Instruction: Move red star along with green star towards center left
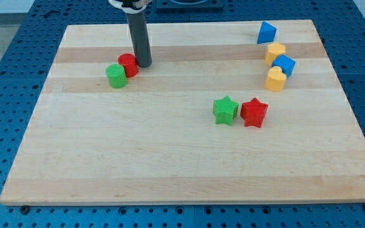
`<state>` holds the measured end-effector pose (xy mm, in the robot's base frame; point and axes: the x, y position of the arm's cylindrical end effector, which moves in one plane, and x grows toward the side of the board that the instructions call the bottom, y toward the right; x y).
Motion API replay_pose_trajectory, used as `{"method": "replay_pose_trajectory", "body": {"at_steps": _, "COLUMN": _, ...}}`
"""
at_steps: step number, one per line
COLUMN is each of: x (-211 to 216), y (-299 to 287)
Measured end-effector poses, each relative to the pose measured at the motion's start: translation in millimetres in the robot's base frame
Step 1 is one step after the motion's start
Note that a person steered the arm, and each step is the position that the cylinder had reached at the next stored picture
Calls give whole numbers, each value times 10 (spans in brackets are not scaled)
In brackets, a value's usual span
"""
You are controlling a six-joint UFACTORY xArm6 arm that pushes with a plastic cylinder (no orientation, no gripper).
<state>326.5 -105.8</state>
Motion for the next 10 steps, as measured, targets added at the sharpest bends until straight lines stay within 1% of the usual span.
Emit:
{"method": "replay_pose_trajectory", "body": {"at_steps": 2, "x": -48, "y": -207}}
{"method": "replay_pose_trajectory", "body": {"at_steps": 3, "x": -48, "y": -146}}
{"method": "replay_pose_trajectory", "body": {"at_steps": 5, "x": 113, "y": 770}}
{"method": "replay_pose_trajectory", "body": {"at_steps": 7, "x": 536, "y": 1362}}
{"method": "replay_pose_trajectory", "body": {"at_steps": 10, "x": 1104, "y": 2501}}
